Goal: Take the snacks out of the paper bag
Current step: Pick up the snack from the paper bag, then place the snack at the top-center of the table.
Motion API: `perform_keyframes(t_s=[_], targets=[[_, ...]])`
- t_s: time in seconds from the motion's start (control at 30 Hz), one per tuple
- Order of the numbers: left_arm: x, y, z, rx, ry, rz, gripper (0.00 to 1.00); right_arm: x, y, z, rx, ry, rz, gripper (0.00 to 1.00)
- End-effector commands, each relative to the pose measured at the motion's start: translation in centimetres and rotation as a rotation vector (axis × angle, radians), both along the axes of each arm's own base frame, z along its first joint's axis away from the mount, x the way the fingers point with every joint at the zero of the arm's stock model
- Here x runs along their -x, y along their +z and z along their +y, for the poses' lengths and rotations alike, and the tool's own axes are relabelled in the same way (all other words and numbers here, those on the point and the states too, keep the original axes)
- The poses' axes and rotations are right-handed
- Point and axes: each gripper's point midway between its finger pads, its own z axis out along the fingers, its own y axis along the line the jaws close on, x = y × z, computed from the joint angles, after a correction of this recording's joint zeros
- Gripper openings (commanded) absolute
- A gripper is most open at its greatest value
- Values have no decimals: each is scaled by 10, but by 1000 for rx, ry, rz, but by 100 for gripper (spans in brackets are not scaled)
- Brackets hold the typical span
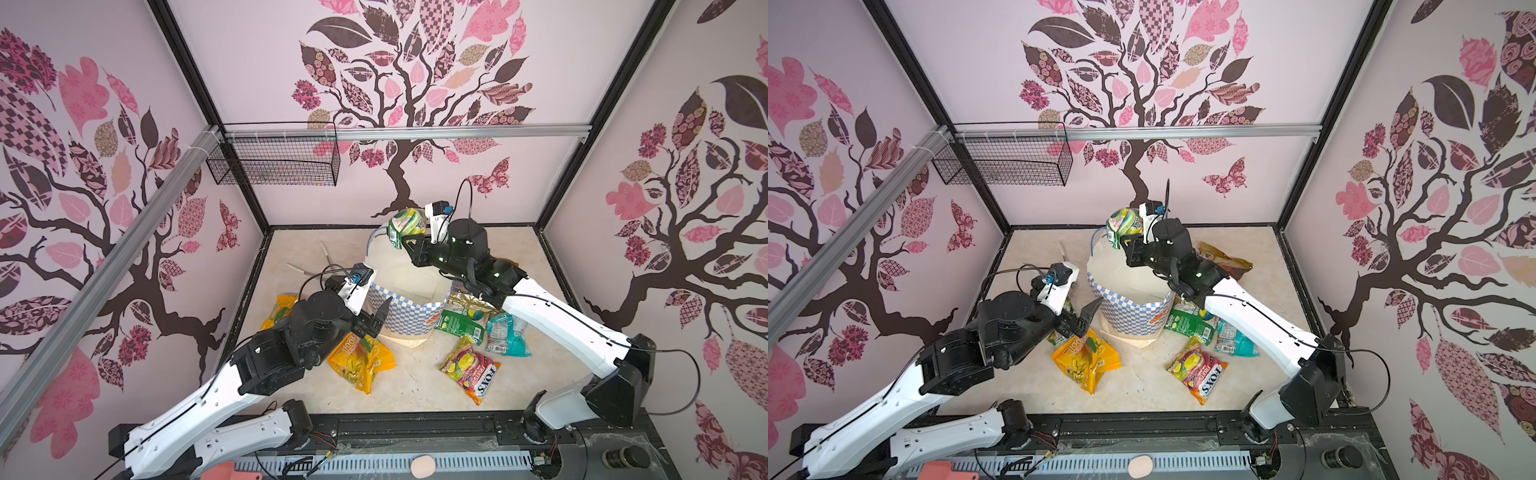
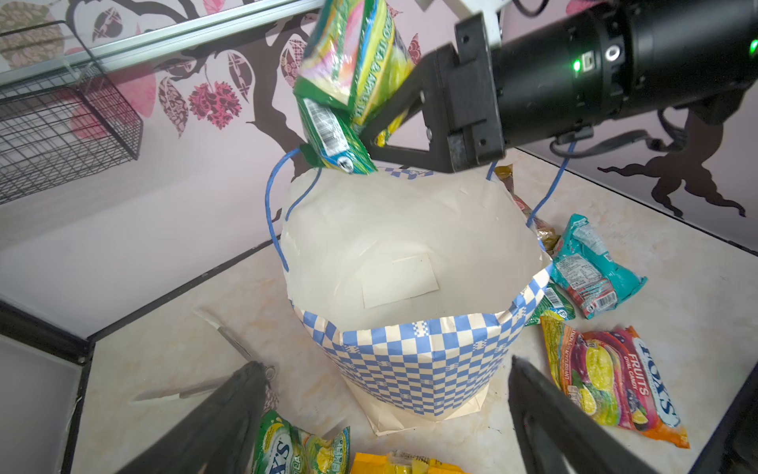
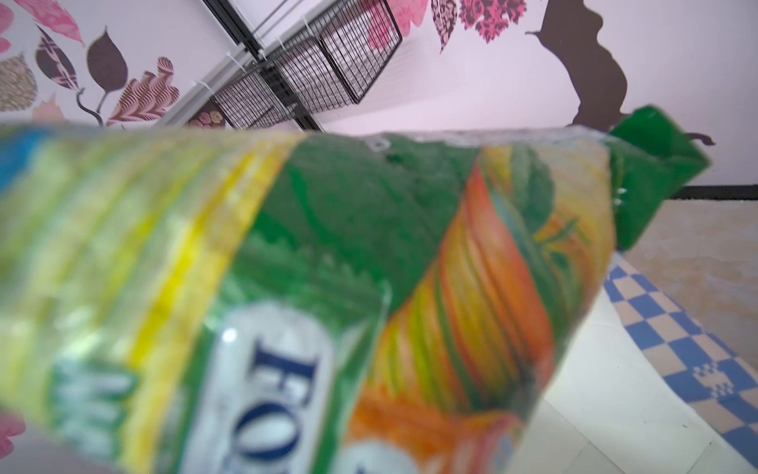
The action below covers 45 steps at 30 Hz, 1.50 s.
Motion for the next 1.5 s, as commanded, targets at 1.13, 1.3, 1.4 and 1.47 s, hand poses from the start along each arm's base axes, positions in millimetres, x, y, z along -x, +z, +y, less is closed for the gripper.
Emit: perform_keyframes(t_s=[1.13,1.3,1.4,1.47], targets=[[22,6,-28,57,-168,150,94,-199,-177,-161,-172,-182,569,3],[24,3,-23,69,-153,157,94,-200,-237,-155,-160,-178,688,3],[24,3,-23,69,-153,157,94,-196,-268,-149,-147,-160,745,4],[23,1,-23,68,-152,158,94,-194,-290,-148,-133,-161,782,5]])
